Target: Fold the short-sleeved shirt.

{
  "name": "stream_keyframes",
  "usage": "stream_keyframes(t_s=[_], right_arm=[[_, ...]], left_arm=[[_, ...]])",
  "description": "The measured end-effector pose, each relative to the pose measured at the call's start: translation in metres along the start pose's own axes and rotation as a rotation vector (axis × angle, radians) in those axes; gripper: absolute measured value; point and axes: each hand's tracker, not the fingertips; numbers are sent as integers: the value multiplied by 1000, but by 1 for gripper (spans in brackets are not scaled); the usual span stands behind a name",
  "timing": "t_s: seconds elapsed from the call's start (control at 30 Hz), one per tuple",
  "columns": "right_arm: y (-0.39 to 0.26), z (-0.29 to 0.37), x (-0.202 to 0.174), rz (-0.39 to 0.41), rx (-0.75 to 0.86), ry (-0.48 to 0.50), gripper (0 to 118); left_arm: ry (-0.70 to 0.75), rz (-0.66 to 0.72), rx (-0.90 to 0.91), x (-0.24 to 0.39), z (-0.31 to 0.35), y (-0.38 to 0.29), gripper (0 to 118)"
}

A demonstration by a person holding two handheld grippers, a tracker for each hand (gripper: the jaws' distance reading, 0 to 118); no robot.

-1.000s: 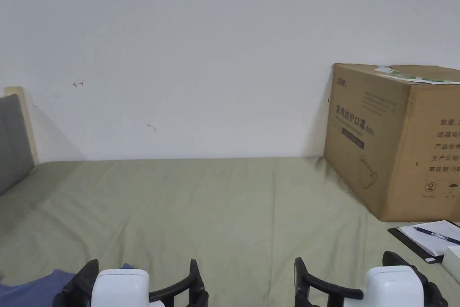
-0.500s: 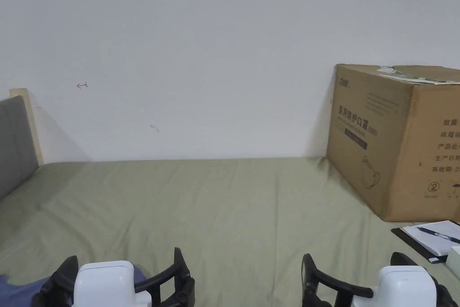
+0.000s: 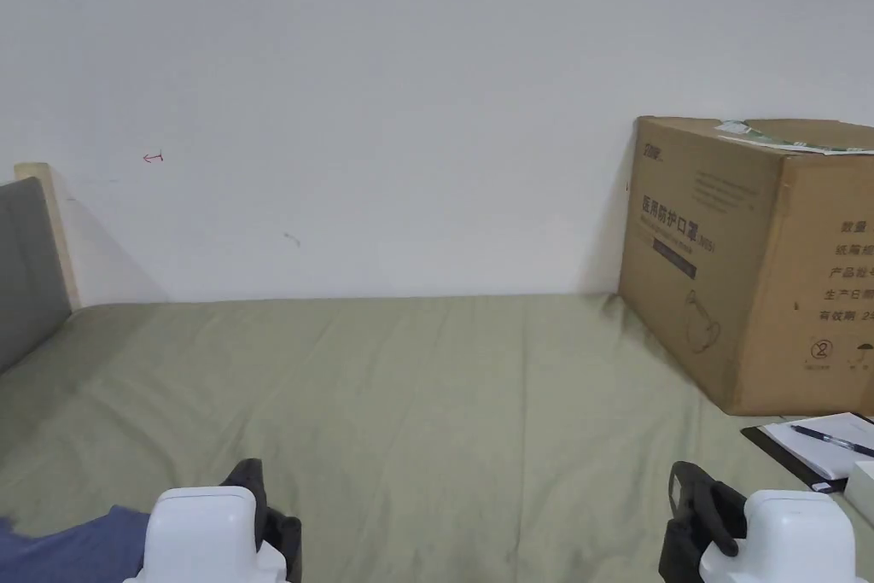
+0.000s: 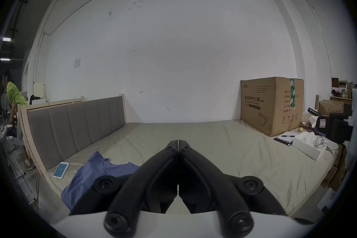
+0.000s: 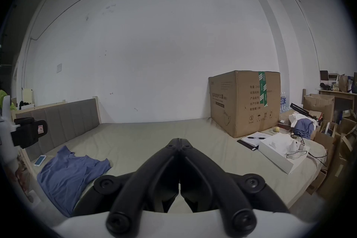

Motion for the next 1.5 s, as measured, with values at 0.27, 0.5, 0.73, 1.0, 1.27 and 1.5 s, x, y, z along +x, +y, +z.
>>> stream_keyframes(t_s=[0.27,0.5,0.73,1.0,1.27,1.5], right_arm=[[7,-28,-51,8,-43,138,0],[13,-17,-164,66,37,497,0],[14,-11,-191,106,39,570,0],[22,-33,-174,131,-16,588,0],[-1,-81,-134,32,-274,602,0],[-25,-100,-128,122,-364,559,0]], left_arm=[[176,-78,24,-52,36,9,0],[476,46,2,-146,92,4,0],[490,-4,-24,-162,103,-4,0],[287,5,-337,-214,-14,8,0],[-45,257,-1160,-292,-248,-121,81],[58,11,-1263,-266,-289,-205,113]])
